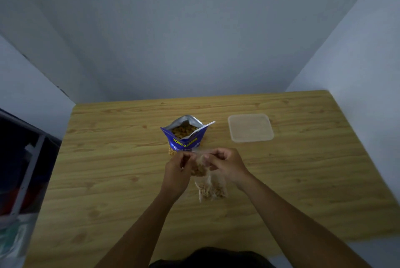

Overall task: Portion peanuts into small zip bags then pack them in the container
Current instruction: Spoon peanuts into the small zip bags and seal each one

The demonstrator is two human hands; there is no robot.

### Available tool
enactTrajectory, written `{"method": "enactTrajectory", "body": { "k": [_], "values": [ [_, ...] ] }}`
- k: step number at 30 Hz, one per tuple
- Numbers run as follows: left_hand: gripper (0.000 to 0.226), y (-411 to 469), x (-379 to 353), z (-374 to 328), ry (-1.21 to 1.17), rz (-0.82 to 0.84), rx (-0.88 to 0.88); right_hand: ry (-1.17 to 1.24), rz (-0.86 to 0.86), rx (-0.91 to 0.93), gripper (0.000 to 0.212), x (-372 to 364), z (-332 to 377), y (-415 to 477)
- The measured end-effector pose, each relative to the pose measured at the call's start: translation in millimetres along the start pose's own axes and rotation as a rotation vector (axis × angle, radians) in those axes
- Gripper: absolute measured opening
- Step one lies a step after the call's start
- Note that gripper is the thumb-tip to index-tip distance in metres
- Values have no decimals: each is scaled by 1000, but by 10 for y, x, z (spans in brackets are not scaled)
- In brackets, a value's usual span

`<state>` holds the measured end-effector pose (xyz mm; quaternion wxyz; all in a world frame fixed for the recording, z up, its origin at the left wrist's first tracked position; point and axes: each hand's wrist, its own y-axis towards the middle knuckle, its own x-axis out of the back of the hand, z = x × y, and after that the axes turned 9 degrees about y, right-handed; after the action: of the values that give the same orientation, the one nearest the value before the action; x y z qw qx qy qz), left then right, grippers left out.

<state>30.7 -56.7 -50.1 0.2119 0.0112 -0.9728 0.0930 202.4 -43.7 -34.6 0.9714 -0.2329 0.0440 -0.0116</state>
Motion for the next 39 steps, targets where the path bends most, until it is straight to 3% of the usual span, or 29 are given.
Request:
{"method": "enactTrajectory", "body": {
  "k": [6, 11, 14, 17, 21, 25, 32, 39],
  "values": [
    [21, -74, -294, 115, 29, 107, 129, -113, -98, -28, 3, 297, -261, -8],
    [23, -159, -466, 240, 184, 198, 185, -305, -174, -59, 19, 423, -598, 11],
    [24, -202, -519, 243, 222, 217, 198, -401, -202, -42, 18, 420, -710, 8],
    [23, -205, -470, 259, 255, 183, 207, -461, -250, 41, 10, 380, -740, 3],
    [24, -163, -206, 441, 358, 15, 221, -567, -282, 167, 32, 330, -752, 11],
    [29, -103, 16, 690, 450, -93, 298, -661, -205, 328, 26, 223, -774, 16],
    [35, -24, 23, 783, 489, -76, 340, -788, 31, 407, 24, -101, -800, -24],
    [8, -7, 9, 820, 519, -48, 287, -841, 96, 388, 23, -219, -793, -12]
  ]
}}
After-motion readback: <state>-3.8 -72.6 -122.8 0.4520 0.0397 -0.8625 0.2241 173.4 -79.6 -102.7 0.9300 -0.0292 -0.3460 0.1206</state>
